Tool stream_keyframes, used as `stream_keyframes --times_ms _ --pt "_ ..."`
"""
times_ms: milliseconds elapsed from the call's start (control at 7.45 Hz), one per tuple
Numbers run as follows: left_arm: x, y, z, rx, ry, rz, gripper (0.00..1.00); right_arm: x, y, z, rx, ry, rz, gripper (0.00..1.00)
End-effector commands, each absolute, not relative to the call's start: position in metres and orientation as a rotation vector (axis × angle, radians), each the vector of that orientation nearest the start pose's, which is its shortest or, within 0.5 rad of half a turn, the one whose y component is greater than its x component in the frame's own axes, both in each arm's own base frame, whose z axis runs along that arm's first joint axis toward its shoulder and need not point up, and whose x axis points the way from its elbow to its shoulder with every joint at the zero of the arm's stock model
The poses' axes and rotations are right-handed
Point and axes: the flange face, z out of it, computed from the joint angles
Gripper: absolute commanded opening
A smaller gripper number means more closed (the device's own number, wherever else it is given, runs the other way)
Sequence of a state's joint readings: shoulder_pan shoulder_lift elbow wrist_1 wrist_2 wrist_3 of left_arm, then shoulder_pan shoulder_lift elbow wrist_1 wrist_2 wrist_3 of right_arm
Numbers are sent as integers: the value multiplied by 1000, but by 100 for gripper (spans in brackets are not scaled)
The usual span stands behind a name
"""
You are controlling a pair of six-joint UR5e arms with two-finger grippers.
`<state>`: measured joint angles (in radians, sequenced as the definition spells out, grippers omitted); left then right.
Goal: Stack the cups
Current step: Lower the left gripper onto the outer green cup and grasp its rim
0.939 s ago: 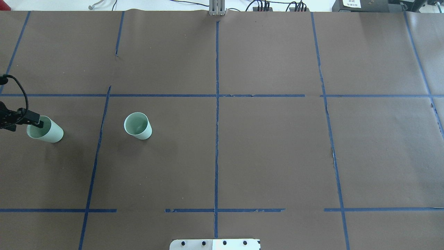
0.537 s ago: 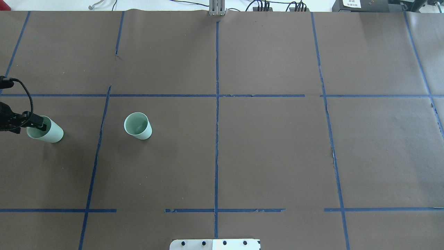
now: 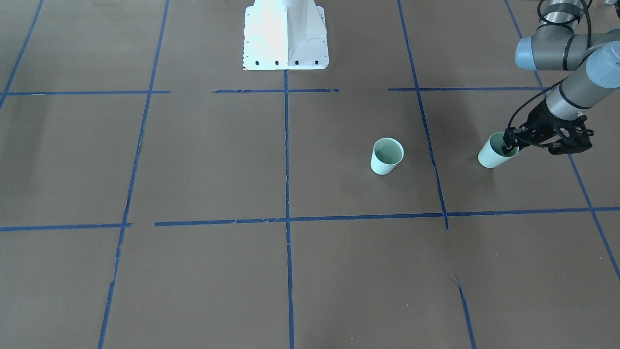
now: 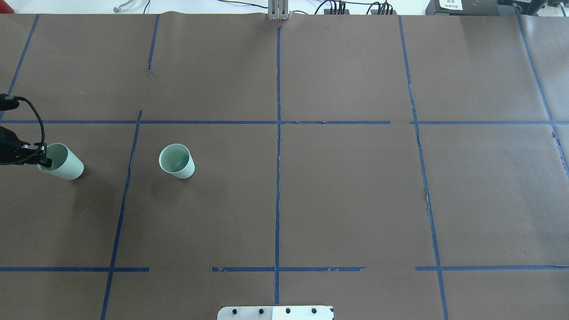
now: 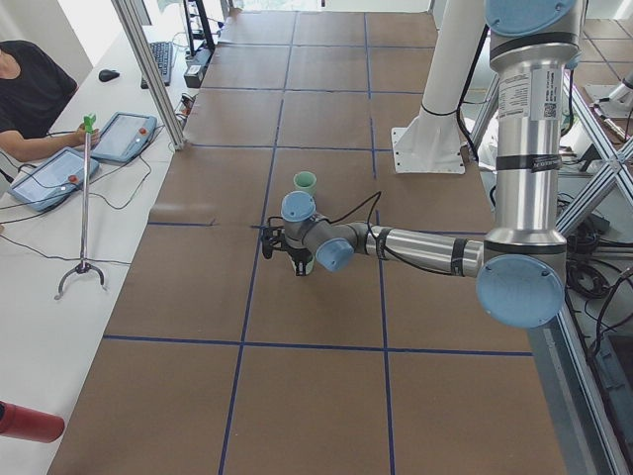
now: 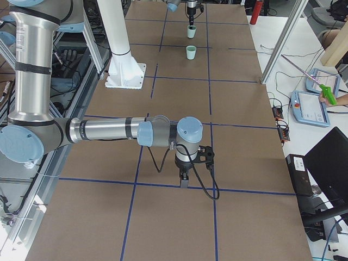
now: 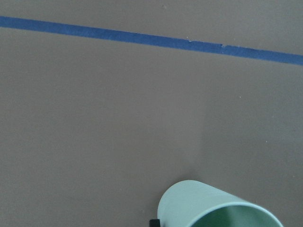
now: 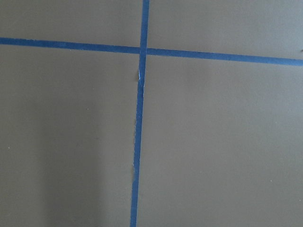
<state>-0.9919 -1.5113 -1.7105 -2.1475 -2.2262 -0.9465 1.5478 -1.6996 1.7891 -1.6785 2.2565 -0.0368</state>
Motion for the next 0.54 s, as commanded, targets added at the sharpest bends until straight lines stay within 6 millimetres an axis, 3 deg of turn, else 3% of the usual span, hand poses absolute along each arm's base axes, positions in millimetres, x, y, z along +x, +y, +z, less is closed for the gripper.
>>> stream_keyframes --times_ms 0,134,268,402 --pt "188 -431 511 43 926 -125 0 60 -436 628 -14 -686 -51 100" --pt "182 -428 480 10 942 -125 0 60 -436 628 -15 -686 -49 100" --pt "150 -434 448 17 933 -193 0 60 -436 627 -12 -686 -52 100" --pt "136 -439 412 15 924 -234 0 60 -436 627 -13 -686 -51 100"
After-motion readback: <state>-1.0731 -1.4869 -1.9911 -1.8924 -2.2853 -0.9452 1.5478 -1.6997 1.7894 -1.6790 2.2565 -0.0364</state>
